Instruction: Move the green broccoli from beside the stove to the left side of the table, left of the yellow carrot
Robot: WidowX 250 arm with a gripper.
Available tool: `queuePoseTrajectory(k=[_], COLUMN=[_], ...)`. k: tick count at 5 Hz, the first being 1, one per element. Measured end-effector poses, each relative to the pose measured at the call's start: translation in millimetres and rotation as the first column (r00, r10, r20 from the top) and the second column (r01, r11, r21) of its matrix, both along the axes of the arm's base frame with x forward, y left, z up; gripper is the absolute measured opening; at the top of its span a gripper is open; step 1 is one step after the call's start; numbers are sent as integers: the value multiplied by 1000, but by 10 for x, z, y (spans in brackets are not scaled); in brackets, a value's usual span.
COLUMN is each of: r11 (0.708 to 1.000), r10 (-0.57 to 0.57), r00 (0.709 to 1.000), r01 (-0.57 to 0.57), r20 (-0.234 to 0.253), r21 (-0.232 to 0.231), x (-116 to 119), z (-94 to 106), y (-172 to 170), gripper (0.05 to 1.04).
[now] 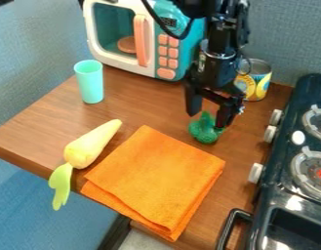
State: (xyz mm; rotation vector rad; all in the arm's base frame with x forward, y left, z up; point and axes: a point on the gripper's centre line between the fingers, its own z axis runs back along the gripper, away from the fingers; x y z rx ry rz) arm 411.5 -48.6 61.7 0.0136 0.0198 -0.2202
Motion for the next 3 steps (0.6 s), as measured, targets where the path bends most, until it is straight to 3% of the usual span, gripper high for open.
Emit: queuePoseTrajectory(k=[1, 3], r11=[1000, 1000], r10=[8, 11], r00=[1000, 1000], r01=[-8, -11], r20=[-16, -21], r21=[19, 17], x=[30, 41], z=[-26, -22], y=[23, 17], gripper=[967, 406])
